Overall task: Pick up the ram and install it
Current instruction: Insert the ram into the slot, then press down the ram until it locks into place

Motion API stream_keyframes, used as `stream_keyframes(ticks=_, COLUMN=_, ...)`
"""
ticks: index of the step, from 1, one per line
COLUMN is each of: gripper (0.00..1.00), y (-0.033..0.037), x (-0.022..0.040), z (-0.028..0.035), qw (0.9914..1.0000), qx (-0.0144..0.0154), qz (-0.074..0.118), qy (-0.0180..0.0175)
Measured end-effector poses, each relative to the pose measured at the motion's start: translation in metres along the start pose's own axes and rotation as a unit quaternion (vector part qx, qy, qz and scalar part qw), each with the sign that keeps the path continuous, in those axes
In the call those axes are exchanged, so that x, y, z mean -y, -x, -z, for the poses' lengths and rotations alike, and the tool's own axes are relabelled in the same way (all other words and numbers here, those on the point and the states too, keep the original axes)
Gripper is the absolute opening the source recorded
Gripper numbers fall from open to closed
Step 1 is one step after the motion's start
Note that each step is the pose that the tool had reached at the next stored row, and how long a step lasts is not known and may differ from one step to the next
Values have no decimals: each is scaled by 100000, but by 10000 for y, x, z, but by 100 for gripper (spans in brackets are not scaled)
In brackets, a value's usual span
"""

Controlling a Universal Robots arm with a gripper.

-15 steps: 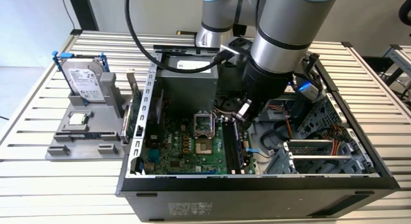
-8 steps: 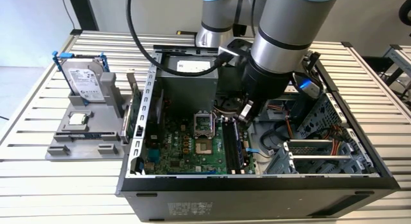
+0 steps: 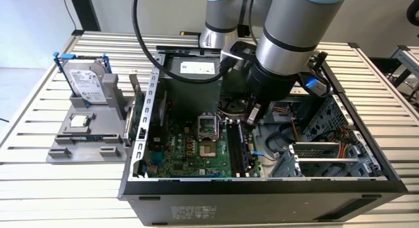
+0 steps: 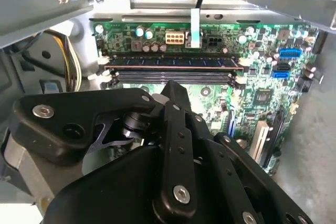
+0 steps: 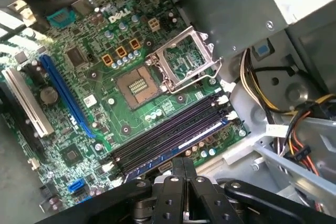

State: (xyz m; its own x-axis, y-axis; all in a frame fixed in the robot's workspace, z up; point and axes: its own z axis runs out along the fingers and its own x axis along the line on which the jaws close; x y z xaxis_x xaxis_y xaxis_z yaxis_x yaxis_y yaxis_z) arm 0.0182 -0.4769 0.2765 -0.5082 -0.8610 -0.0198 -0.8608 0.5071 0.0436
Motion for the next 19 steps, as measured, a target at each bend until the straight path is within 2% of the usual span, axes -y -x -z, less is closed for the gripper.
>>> stream_keyframes(ticks=4, gripper=0, y=-1, x=0, z=0, qw=99960, qx=-30, qz=2826, qy=111)
stream_keyframes(ticks=10, gripper=0, y=0, x=0, z=-1, qw=99760, qx=-191, qz=6925, qy=202)
stream_keyframes(ticks=13, gripper=0, y=0, x=1, z=-1, qw=99577, qx=-280, qz=9181, qy=237)
stream_keyframes(ticks=19, gripper=0, y=0, x=1, z=-1, qw=99059, qx=-471, qz=13675, qy=304)
